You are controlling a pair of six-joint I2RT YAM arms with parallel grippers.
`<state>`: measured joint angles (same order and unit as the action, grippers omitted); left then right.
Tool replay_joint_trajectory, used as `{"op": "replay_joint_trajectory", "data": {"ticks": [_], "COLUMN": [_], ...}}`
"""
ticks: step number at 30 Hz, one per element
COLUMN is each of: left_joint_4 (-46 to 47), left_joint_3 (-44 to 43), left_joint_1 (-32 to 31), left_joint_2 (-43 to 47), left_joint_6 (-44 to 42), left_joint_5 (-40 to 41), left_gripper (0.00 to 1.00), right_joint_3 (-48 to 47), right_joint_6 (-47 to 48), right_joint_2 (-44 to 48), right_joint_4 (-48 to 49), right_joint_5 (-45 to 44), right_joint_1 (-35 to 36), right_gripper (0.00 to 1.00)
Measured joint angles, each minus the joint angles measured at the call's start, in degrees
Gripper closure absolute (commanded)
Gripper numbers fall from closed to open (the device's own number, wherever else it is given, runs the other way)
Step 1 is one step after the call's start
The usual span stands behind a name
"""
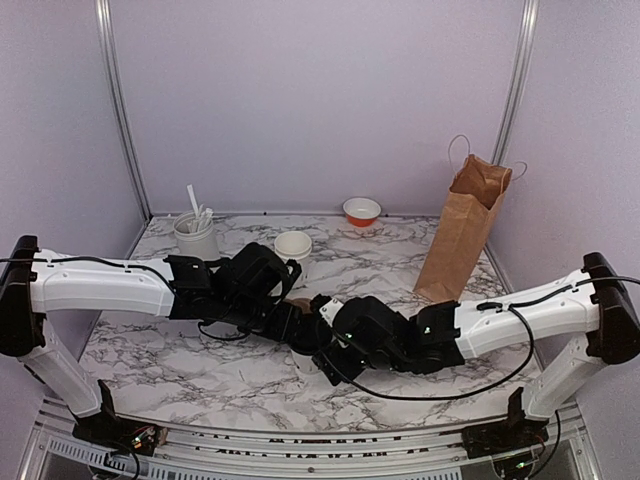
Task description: Pack the takeout coffee
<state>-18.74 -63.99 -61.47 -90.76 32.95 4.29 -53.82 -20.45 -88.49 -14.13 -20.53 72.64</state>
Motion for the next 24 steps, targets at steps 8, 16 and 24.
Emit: {"op": "replay_joint_trajectory", "data": {"ticks": [8, 16, 24], "left_joint_4": [-0.02, 0.02, 3.06], "left_joint_3": [-0.04, -0.74, 6.93], "left_joint_1": [0.00, -0.02, -0.09], "left_joint_2": [0.26, 4.15, 10.69], "left_joint_6": [0.07, 0.94, 3.50], "left_joint_5": [-0.44, -1.36, -4.63], "left_gripper": [0.45, 0.43, 0.41], "right_joint_3": [0.00, 0.55, 4.74], "right_joint_6": [-5.44, -9.86, -15.56], "right_joint_2": [4.79, 8.52, 10.01], "right_joint_4": [0.02, 0.13, 4.96], "right_joint_5": [5.49, 15.17, 28.96], "right_joint_1": [-0.94, -8.66, -17.49], "right_gripper": [0.19, 0.20, 0.40]}}
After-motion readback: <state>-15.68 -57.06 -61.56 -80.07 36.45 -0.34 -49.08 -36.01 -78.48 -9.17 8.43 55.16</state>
